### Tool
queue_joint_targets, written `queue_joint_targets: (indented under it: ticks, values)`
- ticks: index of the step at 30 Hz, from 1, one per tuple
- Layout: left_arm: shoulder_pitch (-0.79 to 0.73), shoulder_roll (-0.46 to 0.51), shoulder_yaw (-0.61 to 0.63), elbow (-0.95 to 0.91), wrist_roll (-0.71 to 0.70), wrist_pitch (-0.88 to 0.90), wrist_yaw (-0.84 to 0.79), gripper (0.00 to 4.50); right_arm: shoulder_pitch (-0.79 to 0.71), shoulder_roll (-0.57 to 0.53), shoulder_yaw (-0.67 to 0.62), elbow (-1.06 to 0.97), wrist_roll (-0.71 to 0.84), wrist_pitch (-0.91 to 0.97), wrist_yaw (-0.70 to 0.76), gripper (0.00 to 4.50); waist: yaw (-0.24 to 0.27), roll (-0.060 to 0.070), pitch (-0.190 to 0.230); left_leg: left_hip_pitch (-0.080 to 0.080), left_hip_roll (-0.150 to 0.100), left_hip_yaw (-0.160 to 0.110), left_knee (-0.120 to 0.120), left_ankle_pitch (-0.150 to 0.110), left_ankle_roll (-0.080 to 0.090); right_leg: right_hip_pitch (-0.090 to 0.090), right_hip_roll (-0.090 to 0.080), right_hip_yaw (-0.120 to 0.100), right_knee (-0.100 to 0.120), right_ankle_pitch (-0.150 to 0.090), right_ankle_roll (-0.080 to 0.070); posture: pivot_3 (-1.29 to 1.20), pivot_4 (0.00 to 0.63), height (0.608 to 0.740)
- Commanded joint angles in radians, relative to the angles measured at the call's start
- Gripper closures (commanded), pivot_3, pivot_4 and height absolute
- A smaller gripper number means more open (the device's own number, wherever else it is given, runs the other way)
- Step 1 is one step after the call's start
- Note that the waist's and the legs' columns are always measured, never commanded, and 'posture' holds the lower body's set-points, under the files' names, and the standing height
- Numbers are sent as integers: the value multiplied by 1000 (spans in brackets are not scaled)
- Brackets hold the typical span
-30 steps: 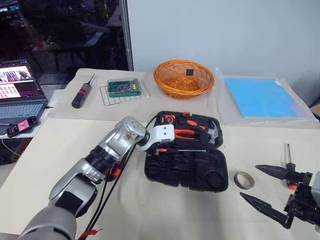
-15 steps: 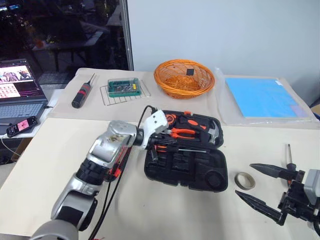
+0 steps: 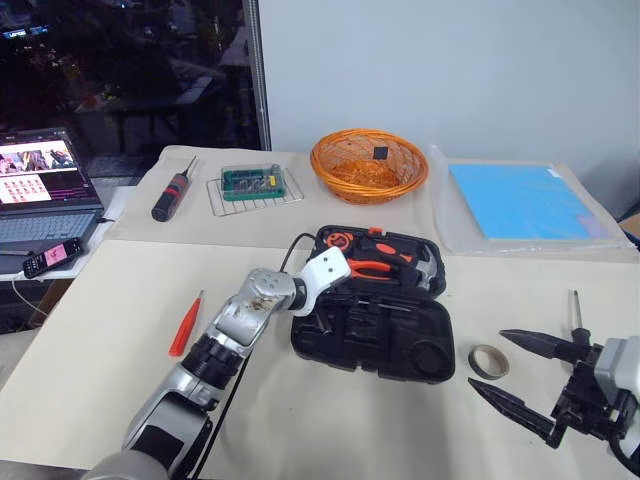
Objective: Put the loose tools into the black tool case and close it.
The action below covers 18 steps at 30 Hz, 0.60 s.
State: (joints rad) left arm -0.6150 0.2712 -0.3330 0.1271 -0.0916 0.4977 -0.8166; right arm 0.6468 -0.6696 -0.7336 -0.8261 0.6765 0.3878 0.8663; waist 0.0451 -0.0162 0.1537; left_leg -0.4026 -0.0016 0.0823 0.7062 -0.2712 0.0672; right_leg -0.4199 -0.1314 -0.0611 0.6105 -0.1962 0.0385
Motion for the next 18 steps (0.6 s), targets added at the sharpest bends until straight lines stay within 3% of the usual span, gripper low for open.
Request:
queue_joint_targets:
  ticks: [1, 3, 6, 9, 11, 15, 16, 18]
  values:
    - [18, 12, 129, -149, -157, -46, -81, 4462, 4, 26, -51, -54, 17, 75, -138, 0, -3, 0, 0, -2, 0, 0, 0, 2, 2, -2, 0, 0, 0, 1, 1, 0, 150, 740]
    - [28, 48, 161, -227, -244, 22, -145, 4462, 4, 24, -61, -84, -62, 130, -237, 0, -8, -1, 1, -6, 1, 0, 0, 5, 7, -5, 1, 0, 0, 5, 3, 0, 150, 740]
    - [44, 88, 181, -332, -341, 108, -189, 3859, 9, -25, -85, -60, -39, 255, -277, 0, -7, 1, 0, -6, 0, 0, -1, 3, 6, -6, 1, -1, 0, 6, -4, 0, 150, 740]
    - [43, 135, 213, -402, -442, 175, -240, 2615, -36, -62, -98, 20, 3, 372, -318, 0, -4, 0, 1, -6, 0, 0, 0, 2, 8, -4, 2, -1, -1, 5, -3, 0, 150, 740]
    - [41, 146, 209, -451, -489, 219, -240, 2112, -39, -85, -126, 59, 16, 424, -307, 0, -3, 0, 1, -6, 0, 0, 0, 2, 8, -4, 2, -1, -1, 1, -9, 0, 150, 740]
    - [31, 202, 210, -494, -561, 287, -275, 541, -35, -175, -69, 111, -102, 512, -351, 0, -5, 0, 1, -5, -1, 0, 0, 3, 8, -3, 3, -1, -1, -2, -3, 0, 150, 740]
    - [30, 211, 206, -505, -573, 297, -280, 240, -38, -190, -56, 125, -129, 529, -367, 0, -6, 0, 1, -5, -1, 0, 0, 3, 8, -3, 3, 0, 0, -3, -2, 0, 150, 740]
    - [26, 221, 194, -517, -583, 298, -288, 109, -123, -189, -46, 183, -109, 646, -431, 0, -8, 0, 1, -5, -1, 1, 0, 3, 8, -3, 5, 0, 0, -3, -2, 0, 150, 740]
